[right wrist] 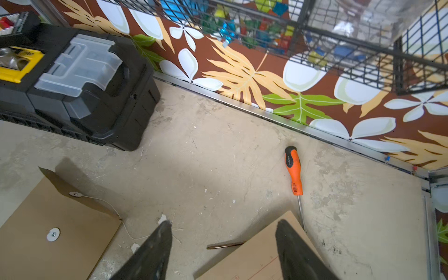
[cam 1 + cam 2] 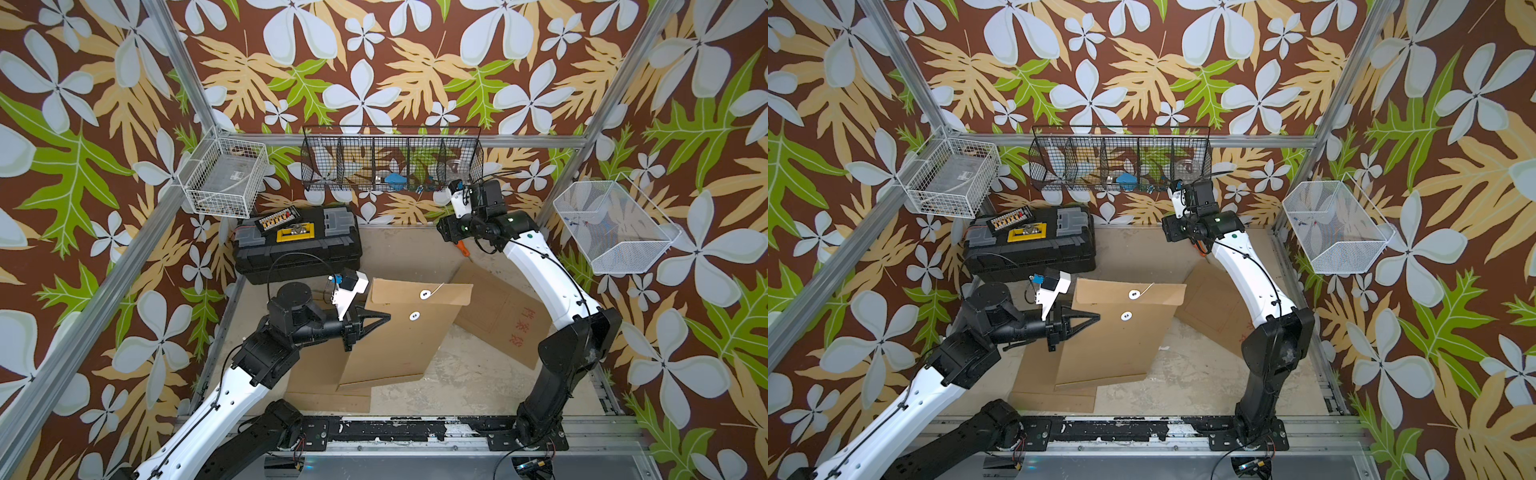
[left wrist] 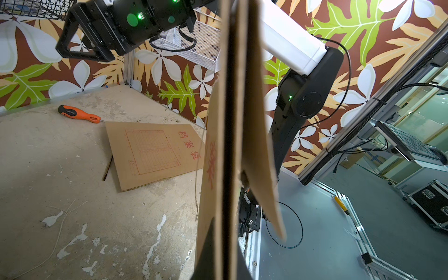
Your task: Open the file bag
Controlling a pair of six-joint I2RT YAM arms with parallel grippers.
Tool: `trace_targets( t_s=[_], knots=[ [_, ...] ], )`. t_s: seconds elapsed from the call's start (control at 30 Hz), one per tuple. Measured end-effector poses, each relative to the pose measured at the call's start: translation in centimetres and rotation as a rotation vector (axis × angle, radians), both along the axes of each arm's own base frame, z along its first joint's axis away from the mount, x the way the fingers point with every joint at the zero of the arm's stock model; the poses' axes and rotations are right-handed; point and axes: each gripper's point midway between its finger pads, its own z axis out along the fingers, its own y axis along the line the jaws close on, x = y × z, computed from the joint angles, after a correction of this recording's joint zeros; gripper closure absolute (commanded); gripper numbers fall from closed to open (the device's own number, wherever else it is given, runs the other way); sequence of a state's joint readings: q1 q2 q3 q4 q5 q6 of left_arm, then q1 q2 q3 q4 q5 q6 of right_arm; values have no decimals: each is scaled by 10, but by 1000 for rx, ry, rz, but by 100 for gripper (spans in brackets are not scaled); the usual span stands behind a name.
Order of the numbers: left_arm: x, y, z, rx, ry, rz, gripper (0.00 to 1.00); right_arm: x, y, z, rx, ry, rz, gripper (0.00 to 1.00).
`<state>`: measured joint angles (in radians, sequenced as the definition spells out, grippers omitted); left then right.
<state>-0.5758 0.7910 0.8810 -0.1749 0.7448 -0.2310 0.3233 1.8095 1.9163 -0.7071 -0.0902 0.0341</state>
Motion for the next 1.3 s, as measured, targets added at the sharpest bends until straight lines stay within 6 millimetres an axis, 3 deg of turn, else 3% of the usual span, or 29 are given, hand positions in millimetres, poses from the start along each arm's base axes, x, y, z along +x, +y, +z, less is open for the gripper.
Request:
trace_targets(
  t_s=[0.43,0.53,0.67,0.9,1.13,1.3],
  knots=[
    [0,5,11,-10,-26,35,100,4,-73,-50,112,120,-143,31],
    [3,9,20,-16,-44,69,100,5,-84,-57,145,129,-168,31],
    [11,14,39,-26,-73,134,100,0,-81,-59,191,134,-156,31],
    [46,17,74,-30,-109,265,100,-46,-59,-19,360,10,-41,34],
    [80,10,109,-28,-151,320,100,-112,-44,49,526,-245,104,33],
    [81,2,139,-56,-211,281,100,-159,-36,104,603,-455,232,32]
  ],
)
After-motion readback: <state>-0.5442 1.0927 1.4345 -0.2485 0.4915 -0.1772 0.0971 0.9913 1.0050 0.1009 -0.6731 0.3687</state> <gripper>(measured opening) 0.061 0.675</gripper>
